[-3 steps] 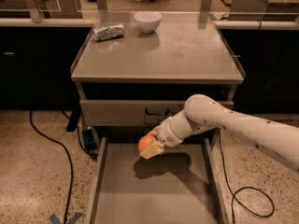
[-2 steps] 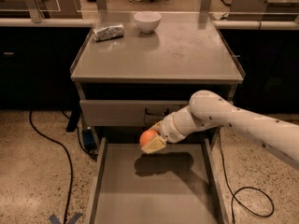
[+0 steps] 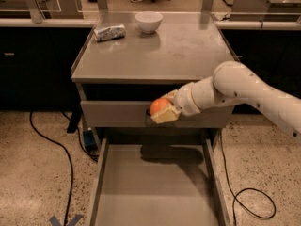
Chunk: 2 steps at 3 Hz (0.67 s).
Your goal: Pick orange from middle drawer and place on counter
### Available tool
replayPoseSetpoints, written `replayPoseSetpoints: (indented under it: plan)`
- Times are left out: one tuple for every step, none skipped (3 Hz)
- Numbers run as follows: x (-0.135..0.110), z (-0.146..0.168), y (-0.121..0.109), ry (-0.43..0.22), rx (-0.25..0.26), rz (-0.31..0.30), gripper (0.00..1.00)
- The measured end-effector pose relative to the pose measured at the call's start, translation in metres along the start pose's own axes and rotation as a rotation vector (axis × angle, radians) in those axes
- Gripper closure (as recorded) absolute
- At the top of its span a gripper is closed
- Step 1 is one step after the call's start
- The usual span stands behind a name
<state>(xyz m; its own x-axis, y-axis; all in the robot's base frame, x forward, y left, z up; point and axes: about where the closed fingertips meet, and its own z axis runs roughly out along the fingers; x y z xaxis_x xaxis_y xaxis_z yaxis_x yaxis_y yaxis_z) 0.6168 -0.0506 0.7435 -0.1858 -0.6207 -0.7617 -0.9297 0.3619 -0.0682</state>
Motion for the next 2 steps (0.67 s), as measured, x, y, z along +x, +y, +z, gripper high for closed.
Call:
replayPoseSetpoints:
  plan:
    - [-0.049, -0.04, -0.0362, -0.078, 0.071, -0.064, 1.0]
    - [-0.0491, -0.0402, -0.0362, -0.078, 0.071, -0.064, 1.0]
